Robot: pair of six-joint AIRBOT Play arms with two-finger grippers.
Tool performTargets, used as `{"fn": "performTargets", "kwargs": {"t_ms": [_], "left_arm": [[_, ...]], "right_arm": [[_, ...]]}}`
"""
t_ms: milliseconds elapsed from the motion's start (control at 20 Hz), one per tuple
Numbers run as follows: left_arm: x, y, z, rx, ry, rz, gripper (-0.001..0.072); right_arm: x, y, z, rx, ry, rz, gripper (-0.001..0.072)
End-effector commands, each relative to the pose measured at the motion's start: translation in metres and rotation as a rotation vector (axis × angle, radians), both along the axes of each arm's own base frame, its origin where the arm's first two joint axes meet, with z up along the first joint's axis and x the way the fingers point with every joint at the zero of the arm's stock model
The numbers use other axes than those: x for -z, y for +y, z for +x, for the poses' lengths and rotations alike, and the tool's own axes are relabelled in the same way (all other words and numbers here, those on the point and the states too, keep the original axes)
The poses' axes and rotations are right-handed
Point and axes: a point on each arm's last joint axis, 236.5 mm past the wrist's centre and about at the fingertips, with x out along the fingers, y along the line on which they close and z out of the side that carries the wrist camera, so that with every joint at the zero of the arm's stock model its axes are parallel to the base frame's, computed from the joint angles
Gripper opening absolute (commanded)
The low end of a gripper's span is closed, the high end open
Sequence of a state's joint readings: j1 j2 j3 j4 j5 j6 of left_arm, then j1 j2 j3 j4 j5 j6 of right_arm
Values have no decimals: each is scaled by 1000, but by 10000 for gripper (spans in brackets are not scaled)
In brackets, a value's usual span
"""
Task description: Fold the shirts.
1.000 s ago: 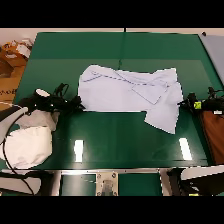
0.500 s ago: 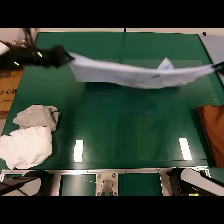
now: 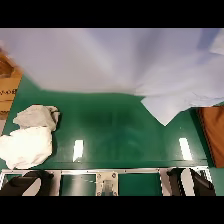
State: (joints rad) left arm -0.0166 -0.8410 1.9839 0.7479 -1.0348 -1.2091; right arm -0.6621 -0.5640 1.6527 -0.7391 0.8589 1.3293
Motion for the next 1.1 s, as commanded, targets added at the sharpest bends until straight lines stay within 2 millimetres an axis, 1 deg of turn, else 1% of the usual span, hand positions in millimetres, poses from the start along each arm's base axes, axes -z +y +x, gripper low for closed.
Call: {"fn": "performTargets", "kwargs": {"t_ms": [0,50,100,150,250,300,350,400,500,550,600,700,800,850,900,950,1000,1050], "left_arm": [[-24,27,-30,-137,-83,-23,26],[-15,34,-15,-172,-34,-28,26],[-2,39,4,-199,26,-31,26],[16,42,27,-214,94,-23,26],[66,38,78,-200,260,6,26],[97,35,105,-191,354,21,26],[135,30,133,-166,464,31,26],[172,24,158,-140,569,29,26],[246,10,200,-71,728,39,26],[282,4,219,-36,794,43,26],[322,-1,237,-13,869,35,26],[399,-2,272,-21,1011,-7,26],[470,4,302,-69,1126,-39,26],[498,6,313,-87,1166,-55,26],[522,7,324,-98,1189,-75,26],[538,6,335,-100,1189,-100,26],[546,6,344,-103,1180,-136,26],[550,7,355,-117,1162,-174,26]], "right_arm": [[-29,14,-36,43,-117,-48,26],[-22,10,-27,37,-87,-39,26],[-13,4,-16,26,-46,-14,26],[2,-5,1,16,8,15,26],[44,-29,41,-12,132,98,26],[72,-44,64,-25,198,157,26],[103,-58,87,-45,264,213,26],[137,-66,112,-80,332,254,26],[221,-72,166,-164,496,325,26],[263,-72,191,-186,574,353,26],[309,-71,216,-201,654,389,25],[394,-75,257,-199,801,480,25],[472,-83,287,-179,929,561,25],[504,-88,298,-173,980,598,25],[534,-92,310,-172,1026,630,25],[556,-96,320,-169,1056,649,25],[572,-100,330,-169,1075,659,26],[580,-104,340,-170,1080,663,26]]}}
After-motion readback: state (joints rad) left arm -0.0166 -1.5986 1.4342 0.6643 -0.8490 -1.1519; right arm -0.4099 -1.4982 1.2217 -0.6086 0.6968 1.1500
